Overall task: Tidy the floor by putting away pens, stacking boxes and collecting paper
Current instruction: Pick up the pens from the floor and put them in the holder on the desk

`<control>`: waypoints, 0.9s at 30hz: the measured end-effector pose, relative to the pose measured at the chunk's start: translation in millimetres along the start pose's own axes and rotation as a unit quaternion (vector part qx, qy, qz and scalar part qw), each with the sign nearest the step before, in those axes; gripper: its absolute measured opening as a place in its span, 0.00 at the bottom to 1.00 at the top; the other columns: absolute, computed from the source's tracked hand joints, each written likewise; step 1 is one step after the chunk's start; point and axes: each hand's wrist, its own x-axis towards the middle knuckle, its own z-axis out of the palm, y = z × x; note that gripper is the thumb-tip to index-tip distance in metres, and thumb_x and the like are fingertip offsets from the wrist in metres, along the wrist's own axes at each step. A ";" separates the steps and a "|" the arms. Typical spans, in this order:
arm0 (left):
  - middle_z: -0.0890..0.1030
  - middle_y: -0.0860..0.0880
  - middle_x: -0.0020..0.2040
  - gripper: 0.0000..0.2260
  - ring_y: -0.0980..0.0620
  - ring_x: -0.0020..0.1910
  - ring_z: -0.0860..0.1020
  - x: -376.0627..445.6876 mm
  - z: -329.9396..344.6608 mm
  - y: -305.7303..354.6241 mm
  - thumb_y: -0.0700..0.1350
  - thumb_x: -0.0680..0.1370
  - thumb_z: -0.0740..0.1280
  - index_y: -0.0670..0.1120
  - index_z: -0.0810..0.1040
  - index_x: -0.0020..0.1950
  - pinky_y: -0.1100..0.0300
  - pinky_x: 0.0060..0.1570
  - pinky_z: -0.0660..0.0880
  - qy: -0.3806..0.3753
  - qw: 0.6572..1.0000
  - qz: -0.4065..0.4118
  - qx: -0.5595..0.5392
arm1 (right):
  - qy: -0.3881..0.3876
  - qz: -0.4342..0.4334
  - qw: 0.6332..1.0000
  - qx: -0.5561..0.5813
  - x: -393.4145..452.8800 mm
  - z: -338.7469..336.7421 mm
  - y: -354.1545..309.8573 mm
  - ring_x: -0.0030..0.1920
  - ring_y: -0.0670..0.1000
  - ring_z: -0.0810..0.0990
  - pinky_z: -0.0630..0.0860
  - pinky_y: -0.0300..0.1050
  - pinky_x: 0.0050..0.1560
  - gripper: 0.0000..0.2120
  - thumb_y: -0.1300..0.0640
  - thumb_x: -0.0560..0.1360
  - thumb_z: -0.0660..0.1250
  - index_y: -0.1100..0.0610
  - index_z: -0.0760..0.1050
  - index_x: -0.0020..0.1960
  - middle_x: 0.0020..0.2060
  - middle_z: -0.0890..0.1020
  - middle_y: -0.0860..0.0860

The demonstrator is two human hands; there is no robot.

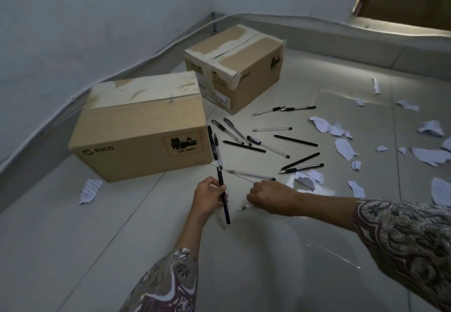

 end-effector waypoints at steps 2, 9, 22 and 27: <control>0.79 0.41 0.35 0.09 0.47 0.32 0.78 -1.9 -0.7 -0.5 0.35 0.77 0.62 0.42 0.69 0.38 0.60 0.32 0.75 0.001 0.999 -0.014 -0.034 | -0.001 0.098 0.989 0.111 7.0 -11.9 1.4 0.41 0.55 0.75 0.73 0.49 0.42 0.03 0.61 0.75 0.63 0.60 0.74 0.43 0.40 0.79 0.57; 0.81 0.40 0.41 0.02 0.46 0.38 0.82 -9.8 16.8 -1.3 0.38 0.80 0.58 0.40 0.68 0.47 0.54 0.40 0.80 -0.058 0.993 -0.052 -0.089 | 0.091 0.264 0.865 0.418 32.7 -24.9 -12.2 0.32 0.51 0.77 0.78 0.45 0.40 0.06 0.65 0.72 0.68 0.59 0.74 0.39 0.34 0.79 0.56; 0.83 0.41 0.38 0.06 0.46 0.33 0.83 -6.6 28.5 -10.1 0.37 0.80 0.57 0.40 0.74 0.49 0.52 0.40 0.81 -0.036 0.971 -0.069 -0.225 | 0.088 0.337 0.807 0.477 56.1 -4.4 -7.2 0.31 0.47 0.77 0.75 0.33 0.33 0.06 0.68 0.73 0.65 0.67 0.81 0.44 0.34 0.80 0.56; 0.82 0.41 0.41 0.06 0.47 0.34 0.83 -3.3 29.6 -10.4 0.34 0.79 0.58 0.39 0.74 0.48 0.53 0.40 0.80 -0.003 0.955 -0.074 -0.286 | 0.087 0.300 0.902 0.299 62.5 -2.1 12.1 0.46 0.53 0.78 0.73 0.42 0.47 0.08 0.65 0.73 0.63 0.64 0.80 0.48 0.47 0.82 0.58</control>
